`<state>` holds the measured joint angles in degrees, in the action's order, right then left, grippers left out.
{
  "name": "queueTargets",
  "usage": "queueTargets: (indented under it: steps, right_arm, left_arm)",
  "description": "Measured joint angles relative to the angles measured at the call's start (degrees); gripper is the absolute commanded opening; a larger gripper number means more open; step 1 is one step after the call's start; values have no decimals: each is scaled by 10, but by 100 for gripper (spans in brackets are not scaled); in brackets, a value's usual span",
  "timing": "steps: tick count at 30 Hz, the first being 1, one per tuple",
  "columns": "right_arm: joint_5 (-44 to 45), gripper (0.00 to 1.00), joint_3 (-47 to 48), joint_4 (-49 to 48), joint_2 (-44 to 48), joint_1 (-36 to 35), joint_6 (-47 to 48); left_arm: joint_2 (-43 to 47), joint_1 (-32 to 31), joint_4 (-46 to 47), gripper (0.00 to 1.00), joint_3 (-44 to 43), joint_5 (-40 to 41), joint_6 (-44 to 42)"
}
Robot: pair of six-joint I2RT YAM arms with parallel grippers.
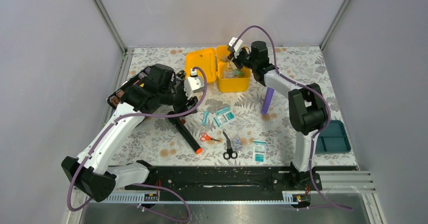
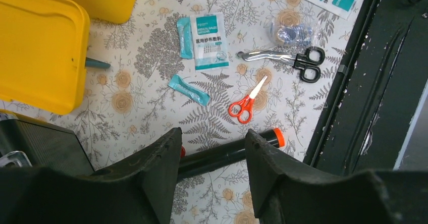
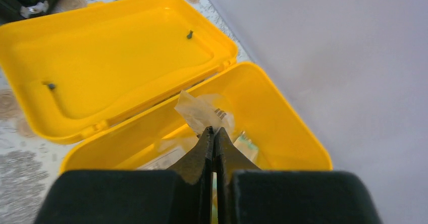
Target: Organize the medicine kit
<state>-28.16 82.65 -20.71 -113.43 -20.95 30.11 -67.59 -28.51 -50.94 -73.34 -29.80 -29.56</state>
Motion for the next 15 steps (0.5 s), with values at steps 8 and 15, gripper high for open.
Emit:
queueTargets:
  steps: [8,15]
  right_arm:
    - [-21,3,55,-49,-73,0,81]
    - [-39,15,63,-53,-110,0,134]
  left_arm:
    - [0,0,-33,50,0,17,-6]
    - [-3,1,-35,49,0,21,-7]
